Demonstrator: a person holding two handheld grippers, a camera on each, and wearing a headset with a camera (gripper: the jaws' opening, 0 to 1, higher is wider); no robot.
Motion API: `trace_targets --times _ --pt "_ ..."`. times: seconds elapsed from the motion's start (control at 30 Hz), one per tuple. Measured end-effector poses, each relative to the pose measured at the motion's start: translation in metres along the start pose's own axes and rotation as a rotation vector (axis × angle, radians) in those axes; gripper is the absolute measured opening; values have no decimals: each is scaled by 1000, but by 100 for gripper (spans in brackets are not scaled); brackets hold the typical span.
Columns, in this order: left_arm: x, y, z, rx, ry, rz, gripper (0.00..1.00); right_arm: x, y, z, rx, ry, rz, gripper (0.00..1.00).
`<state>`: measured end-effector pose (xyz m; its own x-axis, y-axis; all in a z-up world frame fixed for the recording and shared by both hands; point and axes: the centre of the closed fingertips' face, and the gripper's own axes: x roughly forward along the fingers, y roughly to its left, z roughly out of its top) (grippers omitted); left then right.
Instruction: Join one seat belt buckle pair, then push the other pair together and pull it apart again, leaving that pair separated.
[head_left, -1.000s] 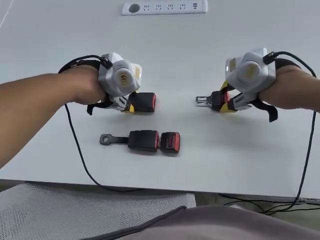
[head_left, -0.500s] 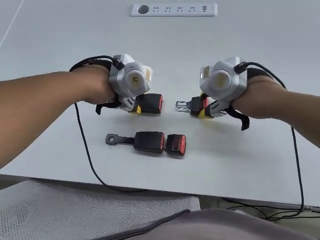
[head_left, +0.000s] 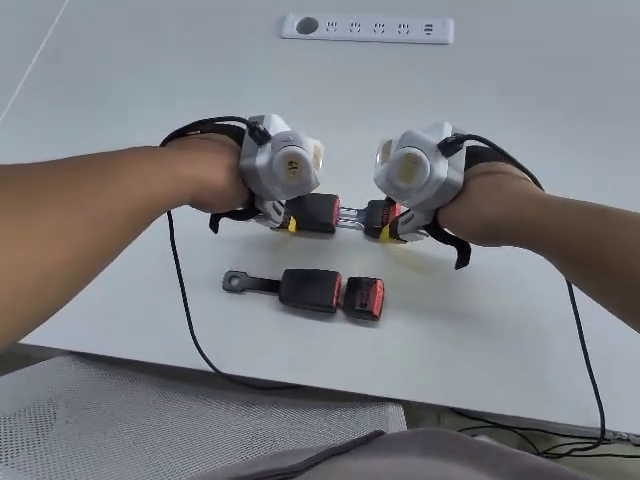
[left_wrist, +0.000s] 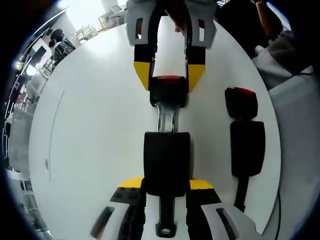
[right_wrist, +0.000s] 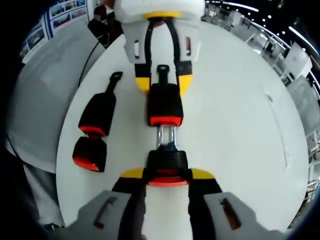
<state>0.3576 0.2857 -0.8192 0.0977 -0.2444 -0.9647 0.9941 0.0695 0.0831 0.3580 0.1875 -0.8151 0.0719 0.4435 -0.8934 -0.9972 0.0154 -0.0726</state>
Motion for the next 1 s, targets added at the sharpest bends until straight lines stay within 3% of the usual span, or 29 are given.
trace_targets --times 0.4,0.7,1.0 --pt "-1 0 1 -13 9 8 31 -2 0 -1 1 -1 3 31" --pt "0 0 0 -1 18 1 31 2 3 13 -13 -35 -1 30" --pt "1 0 0 9 25 0 30 5 1 14 -14 -42 -1 29"
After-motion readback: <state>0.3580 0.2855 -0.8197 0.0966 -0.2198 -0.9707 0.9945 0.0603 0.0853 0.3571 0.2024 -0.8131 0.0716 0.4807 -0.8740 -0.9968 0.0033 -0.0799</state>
